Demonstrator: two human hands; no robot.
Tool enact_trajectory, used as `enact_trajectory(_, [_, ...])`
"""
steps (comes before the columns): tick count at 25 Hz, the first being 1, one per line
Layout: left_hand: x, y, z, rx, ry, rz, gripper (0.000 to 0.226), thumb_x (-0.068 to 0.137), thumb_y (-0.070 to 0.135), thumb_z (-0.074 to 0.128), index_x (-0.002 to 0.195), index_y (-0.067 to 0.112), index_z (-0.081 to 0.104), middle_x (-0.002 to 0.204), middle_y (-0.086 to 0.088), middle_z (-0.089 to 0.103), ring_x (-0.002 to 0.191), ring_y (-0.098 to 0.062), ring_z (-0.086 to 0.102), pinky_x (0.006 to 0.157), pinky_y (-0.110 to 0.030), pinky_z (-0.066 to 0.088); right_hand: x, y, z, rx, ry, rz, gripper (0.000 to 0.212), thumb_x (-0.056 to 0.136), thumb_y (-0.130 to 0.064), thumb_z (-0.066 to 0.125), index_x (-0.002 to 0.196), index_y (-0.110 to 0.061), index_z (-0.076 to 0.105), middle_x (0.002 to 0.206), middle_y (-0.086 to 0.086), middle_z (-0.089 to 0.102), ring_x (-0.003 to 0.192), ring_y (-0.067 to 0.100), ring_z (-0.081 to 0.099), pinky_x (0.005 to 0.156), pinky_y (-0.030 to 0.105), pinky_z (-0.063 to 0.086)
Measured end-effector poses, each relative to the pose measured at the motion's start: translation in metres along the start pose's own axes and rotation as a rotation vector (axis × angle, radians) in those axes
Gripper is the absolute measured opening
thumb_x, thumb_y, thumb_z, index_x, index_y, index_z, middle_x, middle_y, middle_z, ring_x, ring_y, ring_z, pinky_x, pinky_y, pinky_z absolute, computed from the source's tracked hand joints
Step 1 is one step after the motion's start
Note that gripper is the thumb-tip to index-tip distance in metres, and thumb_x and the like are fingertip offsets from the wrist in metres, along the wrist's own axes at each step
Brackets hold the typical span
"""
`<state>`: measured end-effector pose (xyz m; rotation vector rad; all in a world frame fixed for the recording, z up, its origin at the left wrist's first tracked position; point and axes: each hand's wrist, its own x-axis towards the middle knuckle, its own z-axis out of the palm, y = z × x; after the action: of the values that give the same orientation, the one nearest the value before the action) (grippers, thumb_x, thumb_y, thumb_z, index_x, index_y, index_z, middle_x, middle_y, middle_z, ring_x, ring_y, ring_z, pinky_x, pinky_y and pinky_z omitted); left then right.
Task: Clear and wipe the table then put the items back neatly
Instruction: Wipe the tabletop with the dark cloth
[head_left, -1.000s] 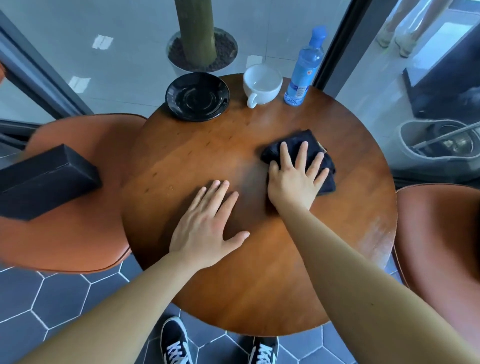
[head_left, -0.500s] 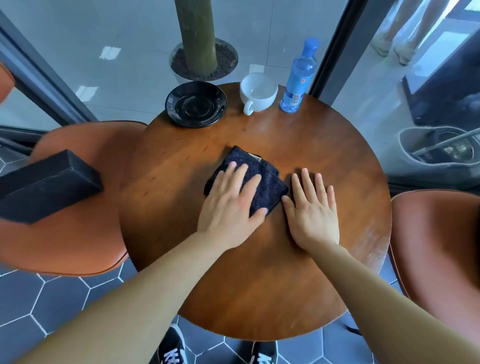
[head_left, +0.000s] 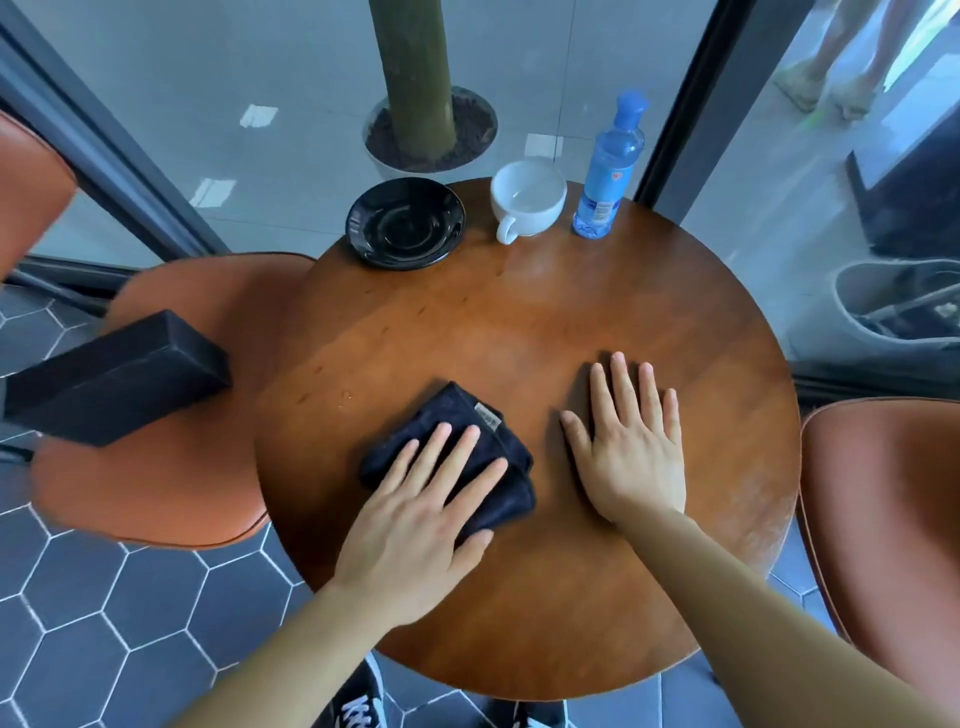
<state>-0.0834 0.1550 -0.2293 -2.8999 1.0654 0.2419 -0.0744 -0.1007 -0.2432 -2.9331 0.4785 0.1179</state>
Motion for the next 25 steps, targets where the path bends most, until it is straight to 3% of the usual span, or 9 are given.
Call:
enact_trajectory(3, [-0.022,-0.056,0.003,0.036,-0.015,-0.089,0.068,0.1,0.067,0.027,0.161,0.043,0.007,0.173,-0.003,0.004,0.158,-0.034,0.002,0.127,-0.053,0.013,0.001,0.0,0.004,-0.014,0.002,0.001,0.07,0.102,-0.064,0.013,0.161,-0.026,0.009,0.169,-0.005,-0.002,0.156,0.022,-0.008,0.126,0.047,-0.001])
enact_trajectory(6, [0.024,-0.108,0.0,-0.036,-0.02,-0.308,0.064,0.096,0.075,0.017,0.155,0.058,0.002,0.173,-0.002,-0.003,0.158,-0.037,-0.007,0.128,-0.052,0.0,0.001,-0.002,0.004,-0.028,0.01,0.017,0.071,0.1,-0.064,0.01,0.161,-0.027,0.01,0.169,-0.006,-0.001,0.156,0.021,-0.007,0.126,0.047,-0.001])
enact_trajectory(9, [0.055,-0.127,-0.003,-0.102,0.001,-0.435,0.06,0.096,0.073,0.012,0.154,0.059,0.004,0.173,-0.004,-0.003,0.157,-0.038,-0.007,0.127,-0.052,-0.001,0.0,-0.002,0.004,-0.03,0.013,0.025,0.072,0.1,-0.064,0.009,0.161,-0.026,0.01,0.17,-0.006,-0.001,0.156,0.021,-0.007,0.126,0.046,-0.001])
enact_trajectory(12, [0.026,-0.102,0.001,-0.056,0.014,-0.368,0.062,0.1,0.068,0.013,0.158,0.049,0.004,0.172,-0.009,-0.001,0.158,-0.038,-0.003,0.128,-0.054,0.004,0.001,-0.004,0.004,-0.033,0.022,0.021,0.073,0.099,-0.065,0.01,0.161,-0.025,0.013,0.17,-0.005,0.002,0.156,0.022,-0.004,0.126,0.047,0.002])
enact_trajectory(15, [-0.035,-0.058,0.008,0.005,-0.003,-0.147,0.067,0.101,0.066,0.028,0.161,0.04,0.014,0.172,-0.014,0.005,0.157,-0.041,0.003,0.125,-0.058,0.013,0.0,-0.005,0.004,-0.025,0.017,0.027,0.074,0.099,-0.065,0.01,0.16,-0.025,0.015,0.17,-0.004,0.004,0.156,0.023,-0.002,0.126,0.048,0.004])
enact_trajectory(18, [-0.028,-0.103,0.004,0.072,-0.038,0.014,0.071,0.098,0.069,0.032,0.161,0.041,0.014,0.172,-0.011,0.006,0.158,-0.038,0.006,0.126,-0.055,0.015,0.0,-0.002,0.004,-0.031,0.027,0.023,0.075,0.098,-0.066,0.009,0.16,-0.025,0.015,0.17,-0.004,0.005,0.156,0.023,-0.003,0.126,0.048,0.004])
enact_trajectory(22, [0.049,-0.179,-0.009,-0.024,-0.062,-0.38,0.074,0.091,0.079,0.005,0.157,0.049,-0.006,0.172,-0.006,-0.007,0.158,-0.033,-0.007,0.128,-0.053,0.007,-0.001,-0.003,0.007,-0.043,0.044,0.027,0.075,0.098,-0.066,0.009,0.16,-0.024,0.016,0.17,-0.003,0.006,0.156,0.023,-0.002,0.126,0.047,0.003])
enact_trajectory(25, [0.062,-0.176,-0.004,-0.017,-0.053,-0.447,0.073,0.092,0.075,0.004,0.158,0.046,-0.005,0.172,-0.009,-0.008,0.158,-0.033,-0.009,0.128,-0.05,0.001,0.001,-0.003,0.006,-0.039,0.043,0.024,0.075,0.098,-0.065,0.009,0.16,-0.024,0.015,0.17,-0.003,0.005,0.156,0.023,-0.002,0.126,0.047,0.003])
